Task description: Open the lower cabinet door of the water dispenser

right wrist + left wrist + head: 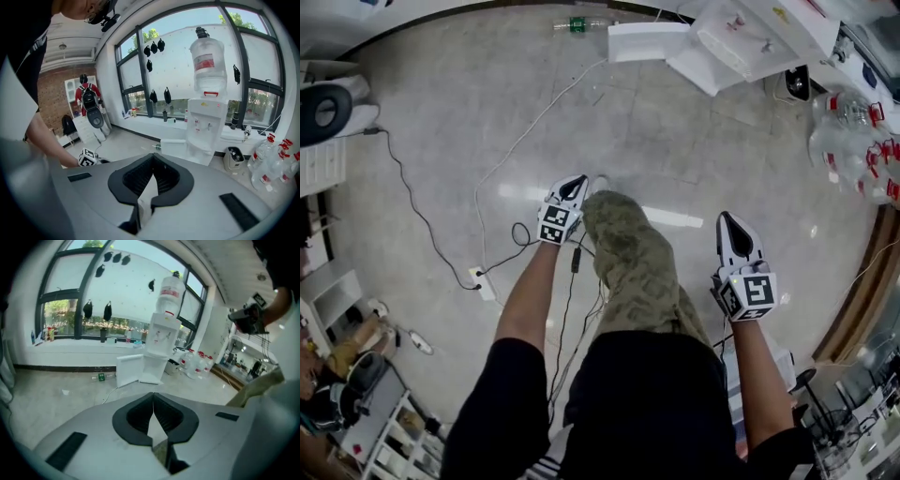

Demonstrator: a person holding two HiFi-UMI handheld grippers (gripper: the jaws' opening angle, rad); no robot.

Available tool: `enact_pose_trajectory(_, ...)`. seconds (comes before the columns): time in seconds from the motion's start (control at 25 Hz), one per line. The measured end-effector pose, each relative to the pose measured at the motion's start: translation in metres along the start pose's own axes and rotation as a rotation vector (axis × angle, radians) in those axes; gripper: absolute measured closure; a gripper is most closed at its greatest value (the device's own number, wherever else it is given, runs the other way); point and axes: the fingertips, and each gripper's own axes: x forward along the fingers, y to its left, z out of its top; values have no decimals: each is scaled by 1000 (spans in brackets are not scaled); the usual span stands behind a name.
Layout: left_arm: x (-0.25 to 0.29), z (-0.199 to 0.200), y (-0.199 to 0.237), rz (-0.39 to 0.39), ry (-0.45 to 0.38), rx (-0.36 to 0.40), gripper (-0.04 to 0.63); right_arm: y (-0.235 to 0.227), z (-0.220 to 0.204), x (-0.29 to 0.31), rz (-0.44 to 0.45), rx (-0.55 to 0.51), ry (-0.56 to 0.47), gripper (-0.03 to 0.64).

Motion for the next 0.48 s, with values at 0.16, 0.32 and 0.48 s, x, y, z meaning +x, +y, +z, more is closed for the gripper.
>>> enact_pose_trajectory(0.16, -11, 8, 16, 19, 57, 82, 591, -31, 1, -20, -23, 2, -27, 618)
enact_pose_trajectory(0.32, -34, 73, 10, 82, -55, 26, 591, -54, -1, -41, -67, 37, -44, 618)
enact_pose_trajectory(0.48, -69, 156, -20, 125, -198, -32, 591, -63, 19, -59, -80, 61, -93, 618)
